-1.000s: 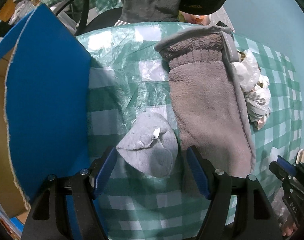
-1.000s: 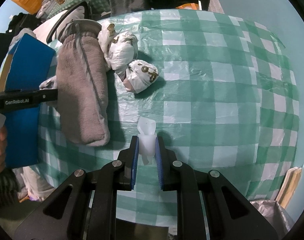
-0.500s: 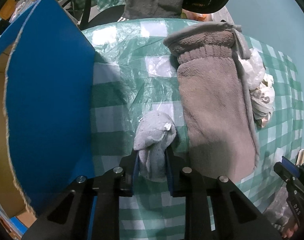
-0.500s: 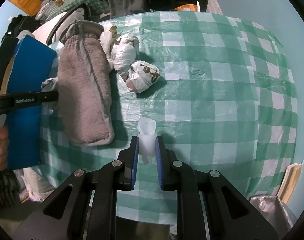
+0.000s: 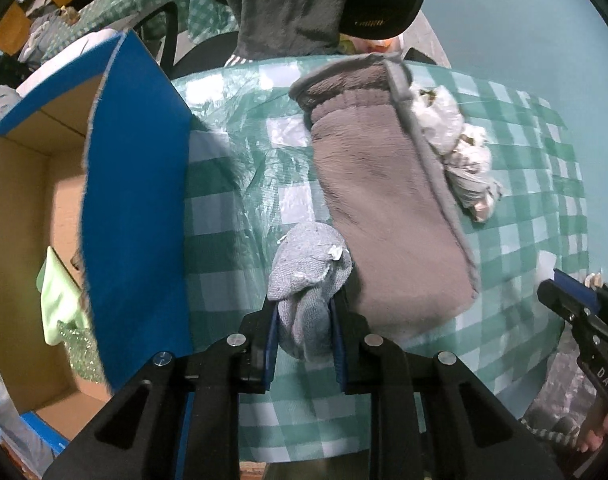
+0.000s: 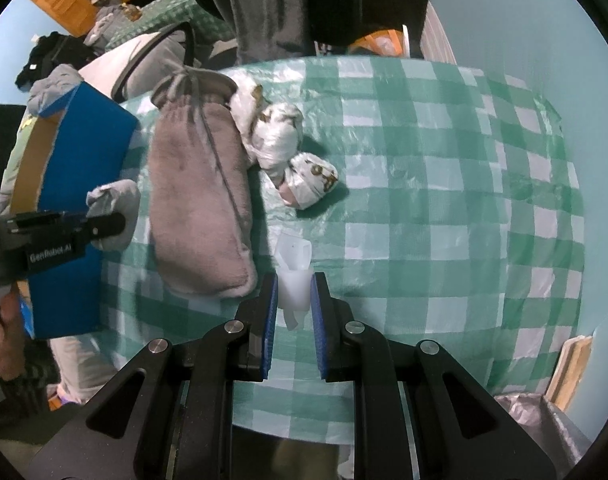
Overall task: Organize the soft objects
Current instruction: 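Lift and carry the grey sock with the left tool while the right carries the cup over the box, then open both grippers to drop the grey sock and white cup into the box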
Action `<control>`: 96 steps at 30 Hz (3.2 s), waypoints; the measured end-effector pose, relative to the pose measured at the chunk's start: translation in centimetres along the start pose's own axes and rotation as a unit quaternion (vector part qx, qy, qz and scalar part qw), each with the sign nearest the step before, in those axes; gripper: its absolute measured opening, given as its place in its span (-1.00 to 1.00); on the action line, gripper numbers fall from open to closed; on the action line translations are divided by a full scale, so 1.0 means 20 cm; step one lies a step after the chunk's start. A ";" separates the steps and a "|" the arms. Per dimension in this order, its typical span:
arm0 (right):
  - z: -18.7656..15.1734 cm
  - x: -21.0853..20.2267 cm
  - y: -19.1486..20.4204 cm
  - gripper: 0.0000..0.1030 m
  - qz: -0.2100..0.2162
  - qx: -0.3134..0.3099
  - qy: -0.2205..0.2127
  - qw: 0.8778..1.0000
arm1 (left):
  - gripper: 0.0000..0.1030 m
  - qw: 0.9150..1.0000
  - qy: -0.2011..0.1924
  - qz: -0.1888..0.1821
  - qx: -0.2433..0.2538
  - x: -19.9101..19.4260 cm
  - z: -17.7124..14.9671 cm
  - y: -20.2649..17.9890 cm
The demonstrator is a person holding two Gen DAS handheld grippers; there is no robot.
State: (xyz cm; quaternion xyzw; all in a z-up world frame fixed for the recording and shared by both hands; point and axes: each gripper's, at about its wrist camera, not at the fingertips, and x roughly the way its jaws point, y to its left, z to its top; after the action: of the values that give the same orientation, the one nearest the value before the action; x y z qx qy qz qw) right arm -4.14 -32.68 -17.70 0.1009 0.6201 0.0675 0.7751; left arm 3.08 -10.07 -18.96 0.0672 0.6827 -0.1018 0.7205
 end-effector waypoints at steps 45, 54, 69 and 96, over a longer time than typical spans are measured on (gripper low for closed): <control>0.17 -0.29 0.47 -0.71 0.030 -0.101 -0.057 0.993 | -0.56 0.996 -0.086 -0.004 -0.040 -0.53 -0.15 0.22; 0.21 -0.29 0.62 -0.71 0.044 -0.132 -0.058 0.989 | -0.56 0.993 -0.090 -0.001 -0.070 -0.56 -0.19 0.35; 0.28 -0.25 0.89 -0.71 0.068 -0.183 -0.055 0.979 | -0.56 0.988 -0.102 0.007 -0.120 -0.62 -0.25 0.57; 0.36 -0.11 1.38 -0.71 0.093 -0.266 -0.038 0.959 | -0.56 0.977 -0.097 0.026 -0.186 -0.61 -0.33 0.92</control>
State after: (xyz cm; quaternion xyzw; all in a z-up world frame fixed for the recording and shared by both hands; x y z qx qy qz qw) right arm 3.02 -6.86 -7.36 -0.0490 0.5379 0.2980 0.7870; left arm 0.50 9.96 -7.92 -0.0607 0.6144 0.0394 0.7856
